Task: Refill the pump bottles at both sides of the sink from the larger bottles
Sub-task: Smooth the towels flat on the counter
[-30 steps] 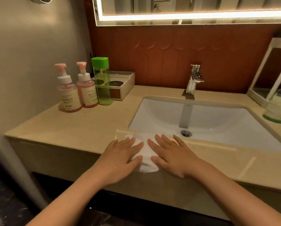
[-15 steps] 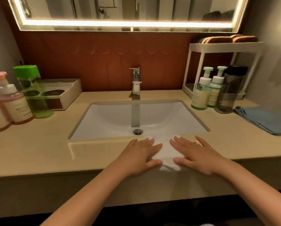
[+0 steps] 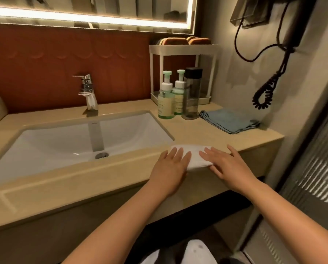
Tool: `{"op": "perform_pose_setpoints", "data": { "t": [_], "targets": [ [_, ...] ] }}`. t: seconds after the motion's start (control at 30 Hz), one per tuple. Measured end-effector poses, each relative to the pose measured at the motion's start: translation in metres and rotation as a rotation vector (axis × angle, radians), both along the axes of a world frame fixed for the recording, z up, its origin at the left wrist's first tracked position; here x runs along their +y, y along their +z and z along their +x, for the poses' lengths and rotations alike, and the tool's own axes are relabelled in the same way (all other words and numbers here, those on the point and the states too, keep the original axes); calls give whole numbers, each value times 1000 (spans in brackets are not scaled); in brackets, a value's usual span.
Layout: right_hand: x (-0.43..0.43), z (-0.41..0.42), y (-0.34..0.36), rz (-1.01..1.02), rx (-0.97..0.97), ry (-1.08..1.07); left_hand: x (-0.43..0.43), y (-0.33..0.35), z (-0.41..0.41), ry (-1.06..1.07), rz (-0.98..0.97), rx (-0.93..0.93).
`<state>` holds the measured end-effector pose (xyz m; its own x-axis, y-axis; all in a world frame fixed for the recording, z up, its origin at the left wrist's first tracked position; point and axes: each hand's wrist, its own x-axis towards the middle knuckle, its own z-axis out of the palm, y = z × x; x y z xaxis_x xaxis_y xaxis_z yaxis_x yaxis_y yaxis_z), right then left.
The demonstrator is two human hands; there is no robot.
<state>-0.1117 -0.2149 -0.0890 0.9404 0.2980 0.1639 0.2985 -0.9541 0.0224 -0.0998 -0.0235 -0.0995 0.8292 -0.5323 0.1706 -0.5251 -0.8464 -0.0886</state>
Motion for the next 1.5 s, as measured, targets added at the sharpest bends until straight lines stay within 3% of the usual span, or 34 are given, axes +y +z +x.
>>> {"op": "perform_pose_setpoints", "data": {
  "t": [0.27,0.43,0.5,0.67,0.87,1.1,1.2,1.33,1.5],
  "targets": [
    [-41,-22,-3,53,-7,-81,-44,0,1,-144,-54,-114],
    [-74,-41,-3,82,37,-112,-64,14,-11,-285,63,-141],
    [-89,-54,-1,157,68,-91,-76,15,-18,-326,-27,-23],
    [-123,-85,-15,654,163,-156,-93,-11,-27,-363,-582,550],
    [-137,-115,-69,1182,227,-497,-133,-62,-48,-77,-1042,1052],
    [-153,-124,-163,1450,155,-950,-171,-132,-65,368,-1292,1488],
    [-148,-127,-198,1690,140,-1094,-186,-169,-68,498,-1393,1563],
    [-127,-127,-231,2124,161,-1157,-201,-214,-73,586,-1375,1634],
    [-114,-122,-275,2114,298,-1301,-213,-259,-80,750,-1268,1602]
  ]
}}
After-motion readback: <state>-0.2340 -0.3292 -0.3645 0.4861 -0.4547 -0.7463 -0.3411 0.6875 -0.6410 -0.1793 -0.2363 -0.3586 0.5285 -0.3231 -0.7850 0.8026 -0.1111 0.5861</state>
